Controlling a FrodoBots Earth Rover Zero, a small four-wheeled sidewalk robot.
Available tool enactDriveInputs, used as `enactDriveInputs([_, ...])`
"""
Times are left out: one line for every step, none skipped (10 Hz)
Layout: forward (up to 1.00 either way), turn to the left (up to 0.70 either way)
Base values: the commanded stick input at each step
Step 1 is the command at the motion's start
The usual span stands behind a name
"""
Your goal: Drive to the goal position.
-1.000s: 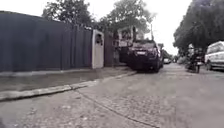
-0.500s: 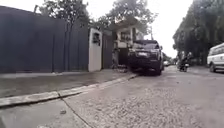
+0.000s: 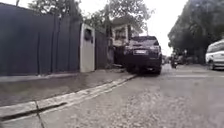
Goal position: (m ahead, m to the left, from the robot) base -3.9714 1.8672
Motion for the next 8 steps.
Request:
enactDriveInputs([1.0, -0.27])
enactDriveInputs([1.0, -0.27])
enactDriveInputs([0.66, -0.33])
enactDriveInputs([0.0, -0.45])
enactDriveInputs([0.0, -0.45])
enactDriveInputs([0.0, -0.45])
enactDriveInputs([0.0, -0.45])
enactDriveInputs([0.23, -0.41])
